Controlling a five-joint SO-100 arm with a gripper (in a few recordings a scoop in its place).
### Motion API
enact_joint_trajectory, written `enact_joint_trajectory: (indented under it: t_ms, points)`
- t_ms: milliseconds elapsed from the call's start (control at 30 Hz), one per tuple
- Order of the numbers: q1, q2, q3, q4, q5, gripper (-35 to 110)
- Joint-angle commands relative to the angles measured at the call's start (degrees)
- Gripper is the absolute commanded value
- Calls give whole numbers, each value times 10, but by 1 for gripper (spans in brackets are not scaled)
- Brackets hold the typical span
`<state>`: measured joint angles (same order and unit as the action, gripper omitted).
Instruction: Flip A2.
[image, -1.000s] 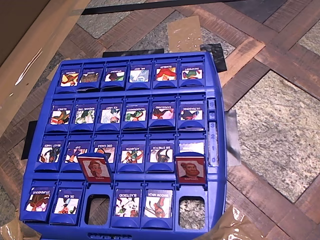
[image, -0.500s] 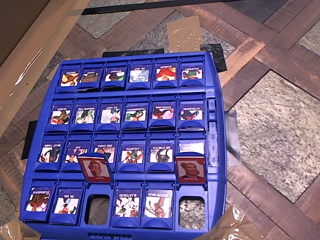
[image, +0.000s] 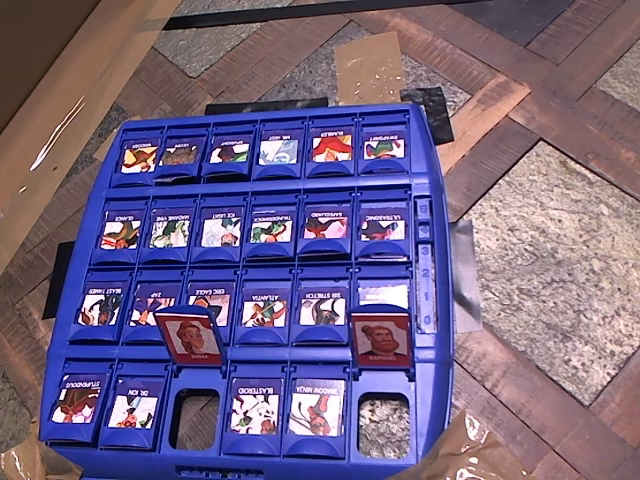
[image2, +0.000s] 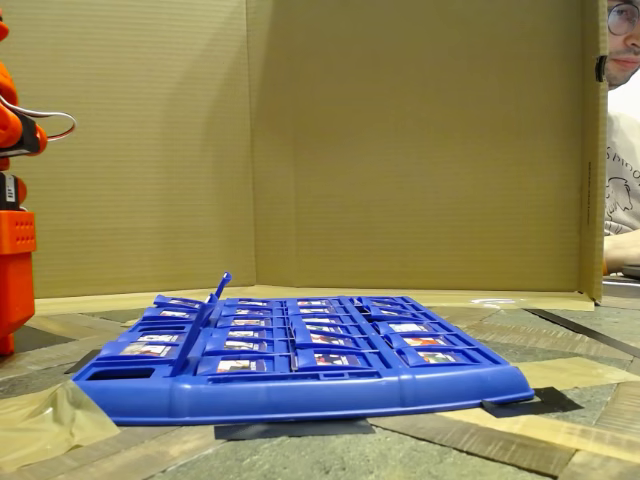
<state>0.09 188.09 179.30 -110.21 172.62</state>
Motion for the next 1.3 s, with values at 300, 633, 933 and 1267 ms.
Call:
enact_joint_trajectory:
  t_ms: [300,633,933,1267]
  points:
    - [0,0,2,-2,-5,0]
    - [-2,1,2,-2,-4,0]
    - [-12,-31,-25,-1,6,0]
    - [-18,-188,-164,40,5,0]
